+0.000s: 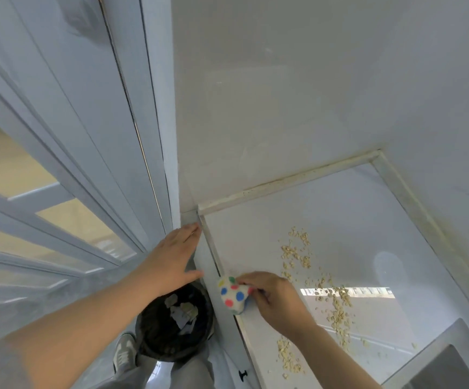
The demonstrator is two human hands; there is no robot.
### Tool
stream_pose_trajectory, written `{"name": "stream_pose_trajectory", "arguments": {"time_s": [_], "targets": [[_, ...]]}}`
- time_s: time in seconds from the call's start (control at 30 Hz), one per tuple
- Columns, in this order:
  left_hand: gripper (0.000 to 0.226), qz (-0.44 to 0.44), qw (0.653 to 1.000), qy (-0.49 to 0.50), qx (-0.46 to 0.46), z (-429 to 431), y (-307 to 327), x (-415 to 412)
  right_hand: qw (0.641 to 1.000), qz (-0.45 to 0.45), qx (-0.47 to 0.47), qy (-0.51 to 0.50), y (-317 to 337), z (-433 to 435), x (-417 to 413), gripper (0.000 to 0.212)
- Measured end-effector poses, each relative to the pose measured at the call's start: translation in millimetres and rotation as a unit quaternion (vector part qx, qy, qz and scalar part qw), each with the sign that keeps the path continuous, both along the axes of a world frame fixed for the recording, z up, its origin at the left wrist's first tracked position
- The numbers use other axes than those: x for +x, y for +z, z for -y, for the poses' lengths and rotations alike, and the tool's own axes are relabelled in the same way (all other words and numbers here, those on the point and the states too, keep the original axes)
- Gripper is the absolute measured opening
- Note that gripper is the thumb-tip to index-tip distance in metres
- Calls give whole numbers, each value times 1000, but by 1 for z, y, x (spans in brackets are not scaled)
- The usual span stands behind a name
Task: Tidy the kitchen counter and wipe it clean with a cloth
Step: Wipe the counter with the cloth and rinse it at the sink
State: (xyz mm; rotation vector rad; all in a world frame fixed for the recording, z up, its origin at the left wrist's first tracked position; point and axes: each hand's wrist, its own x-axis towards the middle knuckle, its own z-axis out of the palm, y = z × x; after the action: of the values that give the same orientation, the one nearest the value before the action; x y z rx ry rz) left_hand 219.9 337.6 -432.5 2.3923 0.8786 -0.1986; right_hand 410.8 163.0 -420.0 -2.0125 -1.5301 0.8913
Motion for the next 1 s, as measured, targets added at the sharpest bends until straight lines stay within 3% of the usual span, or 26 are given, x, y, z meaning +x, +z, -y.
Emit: {"name": "stream_pose_trajectory", "arguments": {"time_s": [0.17,0.27,0.5,0.67,0.83,1.0], "targets": [[90,19,999,-47,21,10,6,38,978,-21,64,-200,25,-10,43,32],[91,0,997,-79,23,16,8,65,966,1,71,-249,29,-25,82,27],[97,-100,988,-96,62,18,-3,117,967,51,59,-245,7,-71,152,29],[98,-164,977,-117,74,18,-13,122,976,25,26,-213,-21,-86,156,30],[100,-173,974,-124,78,16,-17,120,980,-7,54,-193,-25,-50,127,36],[100,-176,973,-127,83,17,-17,120,985,-9,26,-168,-17,11,86,42]]}}
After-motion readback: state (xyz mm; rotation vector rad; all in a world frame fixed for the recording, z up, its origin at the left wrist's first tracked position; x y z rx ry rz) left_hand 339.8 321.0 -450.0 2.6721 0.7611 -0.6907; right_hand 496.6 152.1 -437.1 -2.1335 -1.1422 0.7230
